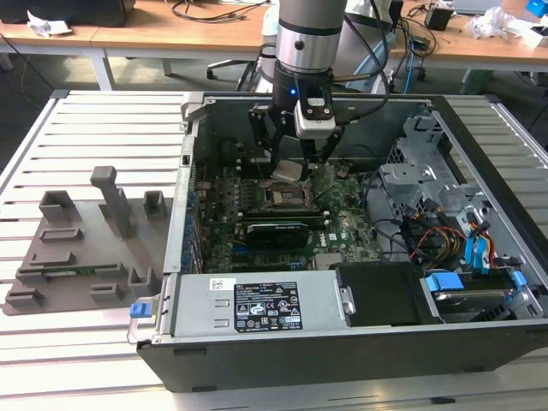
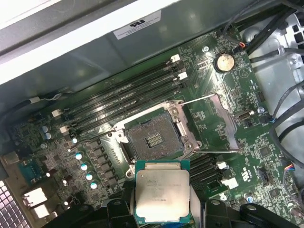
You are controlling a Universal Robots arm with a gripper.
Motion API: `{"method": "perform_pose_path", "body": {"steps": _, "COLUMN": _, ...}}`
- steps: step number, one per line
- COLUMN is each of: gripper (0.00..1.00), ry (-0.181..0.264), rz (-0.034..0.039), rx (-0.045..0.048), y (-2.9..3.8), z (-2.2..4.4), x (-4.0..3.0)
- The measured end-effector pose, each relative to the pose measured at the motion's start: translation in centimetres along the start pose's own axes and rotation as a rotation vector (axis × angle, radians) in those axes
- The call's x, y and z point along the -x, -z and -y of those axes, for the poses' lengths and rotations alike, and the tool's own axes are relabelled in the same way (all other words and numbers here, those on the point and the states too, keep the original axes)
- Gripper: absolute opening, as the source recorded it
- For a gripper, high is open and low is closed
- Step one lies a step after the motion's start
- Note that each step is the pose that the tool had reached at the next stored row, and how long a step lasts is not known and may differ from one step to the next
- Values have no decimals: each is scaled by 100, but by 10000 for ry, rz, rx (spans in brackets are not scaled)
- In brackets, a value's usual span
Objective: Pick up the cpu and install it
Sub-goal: 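Place the cpu into insertion slot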
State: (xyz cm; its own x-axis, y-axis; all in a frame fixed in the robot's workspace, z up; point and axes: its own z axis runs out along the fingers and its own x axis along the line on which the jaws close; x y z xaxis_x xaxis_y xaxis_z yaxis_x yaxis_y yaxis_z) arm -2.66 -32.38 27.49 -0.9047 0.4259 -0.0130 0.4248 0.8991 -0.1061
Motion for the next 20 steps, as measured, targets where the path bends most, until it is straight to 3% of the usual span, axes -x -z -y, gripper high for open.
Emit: {"method": "perform_pose_path", "body": {"steps": 20, "gripper": 55, "ry": -1538, "rz": -152, "rx": -45, "y": -4, "z": -1, "x": 0}}
